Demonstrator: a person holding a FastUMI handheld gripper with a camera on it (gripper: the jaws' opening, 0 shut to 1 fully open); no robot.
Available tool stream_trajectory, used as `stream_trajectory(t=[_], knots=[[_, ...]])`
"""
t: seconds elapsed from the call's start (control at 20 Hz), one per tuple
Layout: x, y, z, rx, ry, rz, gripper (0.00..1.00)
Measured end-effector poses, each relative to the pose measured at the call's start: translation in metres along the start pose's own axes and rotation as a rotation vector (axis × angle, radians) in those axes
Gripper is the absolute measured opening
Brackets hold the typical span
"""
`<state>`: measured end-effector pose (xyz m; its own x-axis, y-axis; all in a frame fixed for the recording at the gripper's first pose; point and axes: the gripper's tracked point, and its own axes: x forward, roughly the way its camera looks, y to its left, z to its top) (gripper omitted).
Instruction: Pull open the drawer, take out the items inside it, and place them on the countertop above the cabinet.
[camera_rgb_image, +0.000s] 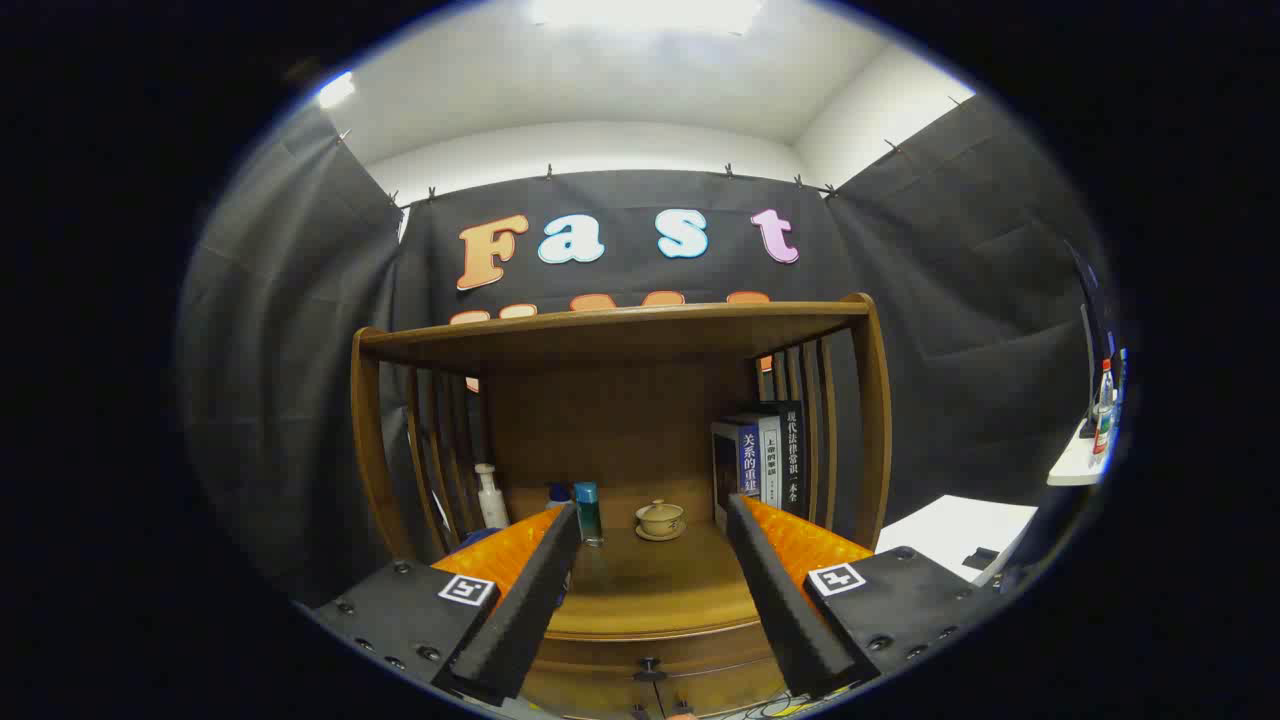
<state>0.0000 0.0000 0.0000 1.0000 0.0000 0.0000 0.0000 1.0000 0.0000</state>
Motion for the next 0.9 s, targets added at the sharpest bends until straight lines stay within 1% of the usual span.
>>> stream_trajectory(t=[0.15,0.35,0.55,0.75,0.9], knots=[[-0.002,0.006,0.010,0.005,-0.012,0.009,0.98],[-0.005,0.013,0.016,-0.021,-0.016,0.017,0.98],[-0.010,0.031,0.017,0.008,0.012,0.057,0.98],[-0.010,0.022,0.023,-0.020,-0.010,0.030,0.98],[-0.011,0.022,0.020,-0.026,-0.005,0.031,0.98]])
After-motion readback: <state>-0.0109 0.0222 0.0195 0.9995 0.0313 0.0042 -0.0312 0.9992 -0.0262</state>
